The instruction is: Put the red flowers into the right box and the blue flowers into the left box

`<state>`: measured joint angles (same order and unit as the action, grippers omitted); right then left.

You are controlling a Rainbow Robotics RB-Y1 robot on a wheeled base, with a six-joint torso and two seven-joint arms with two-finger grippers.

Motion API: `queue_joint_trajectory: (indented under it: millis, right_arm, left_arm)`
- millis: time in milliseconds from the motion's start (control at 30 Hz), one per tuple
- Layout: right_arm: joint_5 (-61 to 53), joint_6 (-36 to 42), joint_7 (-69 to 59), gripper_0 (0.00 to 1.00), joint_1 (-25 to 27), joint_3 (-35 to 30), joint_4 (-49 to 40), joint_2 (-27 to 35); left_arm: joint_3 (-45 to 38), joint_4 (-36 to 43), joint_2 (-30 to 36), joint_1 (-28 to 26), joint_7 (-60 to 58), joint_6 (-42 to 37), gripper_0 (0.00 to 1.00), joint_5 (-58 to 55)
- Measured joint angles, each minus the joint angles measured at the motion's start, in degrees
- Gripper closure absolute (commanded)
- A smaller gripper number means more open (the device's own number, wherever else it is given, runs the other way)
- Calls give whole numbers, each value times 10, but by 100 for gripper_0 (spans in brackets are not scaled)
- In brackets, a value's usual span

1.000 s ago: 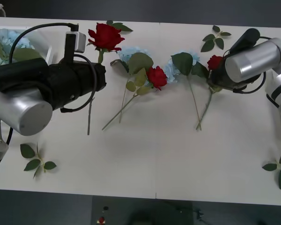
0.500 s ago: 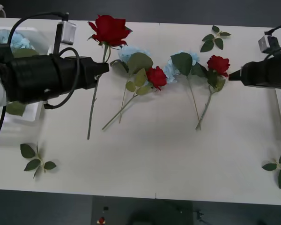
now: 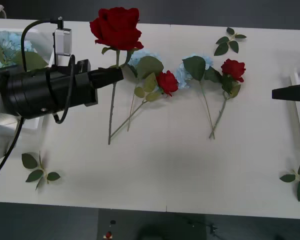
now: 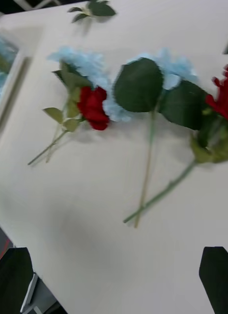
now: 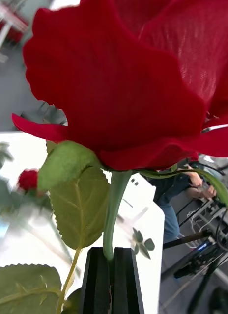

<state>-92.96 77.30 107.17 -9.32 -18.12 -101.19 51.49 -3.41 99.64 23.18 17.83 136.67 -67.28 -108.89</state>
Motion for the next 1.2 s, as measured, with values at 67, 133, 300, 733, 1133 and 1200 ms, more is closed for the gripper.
queue_joint_trajectory:
  millis: [67,133,300,733,1133,1200]
  right_arm:
    - [-56,0,69,0,10,-2,0,0]
    - [-97,0,147,0,19,0,0,0]
    - [-157,0,300,0,25,29,0,0]
    - [-179,0,405,0,37,42,-70,-53]
    - [-140,-48,405,0,37,114,-97,-97]
    - [-139,-62,405,0,35,136,-97,-97]
  left_arm:
    - [17,-5,-10,0,43,8,100,-28]
    - [35,-11,-23,0,54,25,100,-48]
    - [78,-24,-65,0,127,70,100,-90]
    - [98,-58,-190,0,192,81,100,-126]
    - [129,-79,-239,0,192,95,100,-138]
    - [129,-87,-240,0,192,95,100,-138]
